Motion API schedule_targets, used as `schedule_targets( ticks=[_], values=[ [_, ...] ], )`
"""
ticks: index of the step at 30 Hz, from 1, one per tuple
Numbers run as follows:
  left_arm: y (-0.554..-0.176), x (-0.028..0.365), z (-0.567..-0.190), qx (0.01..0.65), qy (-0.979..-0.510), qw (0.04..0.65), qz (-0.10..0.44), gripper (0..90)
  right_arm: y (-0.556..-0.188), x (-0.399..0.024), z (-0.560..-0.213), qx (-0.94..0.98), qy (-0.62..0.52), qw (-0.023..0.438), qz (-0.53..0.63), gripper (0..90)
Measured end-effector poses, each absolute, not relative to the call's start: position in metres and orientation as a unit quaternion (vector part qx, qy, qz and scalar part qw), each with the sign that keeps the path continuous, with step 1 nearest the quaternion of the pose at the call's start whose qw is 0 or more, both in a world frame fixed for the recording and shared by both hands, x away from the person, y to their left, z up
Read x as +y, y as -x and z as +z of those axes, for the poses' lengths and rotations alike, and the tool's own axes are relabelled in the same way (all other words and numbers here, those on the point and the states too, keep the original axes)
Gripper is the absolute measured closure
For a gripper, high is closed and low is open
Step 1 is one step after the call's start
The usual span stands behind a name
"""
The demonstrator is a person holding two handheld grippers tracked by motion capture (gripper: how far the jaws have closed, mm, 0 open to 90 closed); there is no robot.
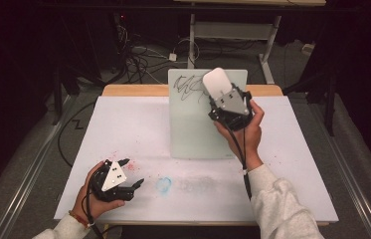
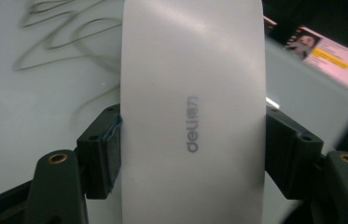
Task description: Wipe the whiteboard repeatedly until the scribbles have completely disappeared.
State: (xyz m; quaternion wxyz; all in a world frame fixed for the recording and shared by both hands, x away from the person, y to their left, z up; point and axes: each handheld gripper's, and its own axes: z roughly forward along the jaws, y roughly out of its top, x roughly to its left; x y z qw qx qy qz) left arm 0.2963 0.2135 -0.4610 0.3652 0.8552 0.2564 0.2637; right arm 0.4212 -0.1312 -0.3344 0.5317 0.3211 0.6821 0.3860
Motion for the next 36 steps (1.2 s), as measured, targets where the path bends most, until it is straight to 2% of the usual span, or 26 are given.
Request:
schedule_targets(
  ticks=[4,10,24,28,36],
  values=[
    [-0.297,0.213,-0.461,0.256,-0.856,0.363,0.263,21.1,-0.426,-0.138,-0.323,0.671,-0.336,0.530,0.394,30.9],
    [-0.296,0.212,-0.461,0.255,-0.856,0.364,0.263,21.1,-0.424,-0.119,-0.326,0.691,-0.314,0.521,0.391,30.9],
    [-0.295,0.213,-0.461,0.254,-0.856,0.365,0.264,21.1,-0.405,-0.076,-0.378,0.731,-0.258,0.515,0.365,30.8],
    [-0.295,0.213,-0.460,0.254,-0.856,0.364,0.265,21.1,-0.403,-0.080,-0.382,0.734,-0.252,0.515,0.364,30.9],
    [-0.295,0.213,-0.461,0.254,-0.857,0.363,0.263,21.1,-0.408,-0.112,-0.370,0.693,-0.306,0.529,0.382,30.9]
  ],
)
